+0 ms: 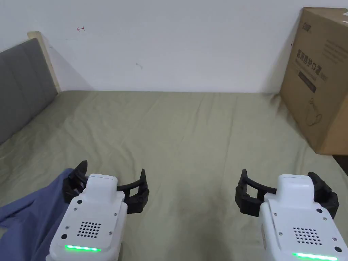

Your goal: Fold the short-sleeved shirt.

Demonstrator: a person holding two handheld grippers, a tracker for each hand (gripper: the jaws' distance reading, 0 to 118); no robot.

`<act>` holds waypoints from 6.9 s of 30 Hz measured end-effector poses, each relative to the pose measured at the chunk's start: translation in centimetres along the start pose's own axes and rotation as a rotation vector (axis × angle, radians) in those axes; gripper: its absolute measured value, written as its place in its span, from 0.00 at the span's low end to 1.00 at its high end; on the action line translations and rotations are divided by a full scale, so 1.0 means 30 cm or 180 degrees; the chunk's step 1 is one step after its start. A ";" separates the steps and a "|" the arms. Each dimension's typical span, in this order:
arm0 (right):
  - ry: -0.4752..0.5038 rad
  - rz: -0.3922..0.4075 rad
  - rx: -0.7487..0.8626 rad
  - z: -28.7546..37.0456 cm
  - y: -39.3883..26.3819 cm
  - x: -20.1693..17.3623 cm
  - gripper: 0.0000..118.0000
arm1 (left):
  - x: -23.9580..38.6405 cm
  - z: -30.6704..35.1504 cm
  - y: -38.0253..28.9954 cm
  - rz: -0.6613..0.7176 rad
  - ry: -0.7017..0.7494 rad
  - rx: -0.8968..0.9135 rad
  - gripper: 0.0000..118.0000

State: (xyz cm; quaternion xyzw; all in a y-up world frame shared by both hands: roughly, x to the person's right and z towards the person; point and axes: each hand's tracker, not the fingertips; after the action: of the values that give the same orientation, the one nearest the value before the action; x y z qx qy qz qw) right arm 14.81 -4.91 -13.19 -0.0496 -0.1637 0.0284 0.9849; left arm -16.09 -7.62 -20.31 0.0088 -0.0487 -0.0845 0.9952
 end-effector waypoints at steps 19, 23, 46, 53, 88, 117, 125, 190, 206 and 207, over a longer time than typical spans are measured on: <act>0.0059 0.0068 0.0033 0.012 0.023 -0.009 1.00 | -0.029 -0.007 0.026 0.0244 0.0023 0.0021 1.00; 0.0055 0.0085 0.0052 0.014 0.029 -0.012 1.00 | -0.023 -0.005 0.028 0.0182 0.0024 0.0032 1.00; 0.0113 -0.0023 -0.0032 0.029 0.041 0.019 0.00 | -0.029 -0.031 0.048 0.0560 -0.0083 -0.0228 0.00; 0.0216 -0.0022 -0.0018 0.014 0.050 -0.010 0.00 | -0.088 -0.019 0.043 0.0542 0.0050 -0.0281 0.00; 0.1954 -0.0027 0.0041 -0.020 0.128 -0.727 0.00 | -0.815 0.239 -0.108 0.0743 0.1256 -0.1247 0.00; 0.1049 0.0075 -0.0413 -0.232 -0.002 -0.391 0.00 | -0.589 -0.303 -0.556 0.1112 0.0548 -0.3159 0.01; 0.0970 -0.0077 -0.0216 -0.175 0.053 -0.277 0.00 | -0.619 -0.234 -0.207 0.1198 0.0280 -0.2532 0.01; -0.0030 -0.0088 0.0131 -0.017 0.140 0.248 0.00 | 0.158 -0.220 0.215 0.0723 -0.0771 -0.0937 0.80; 0.0099 -0.0108 0.0210 -0.029 0.166 0.182 0.00 | -0.045 -0.180 0.171 0.0725 -0.0382 -0.0714 0.00; 0.0099 -0.0109 0.0207 -0.030 0.164 0.180 0.00 | -0.046 -0.193 0.154 0.0773 -0.0408 -0.0842 0.00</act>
State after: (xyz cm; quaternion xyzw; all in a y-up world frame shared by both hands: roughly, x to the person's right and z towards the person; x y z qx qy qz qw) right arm 20.01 0.28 -12.85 -0.0151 -0.1482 0.0161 0.9887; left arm -16.11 -2.78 -26.09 -0.1335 -0.1011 0.0303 0.9854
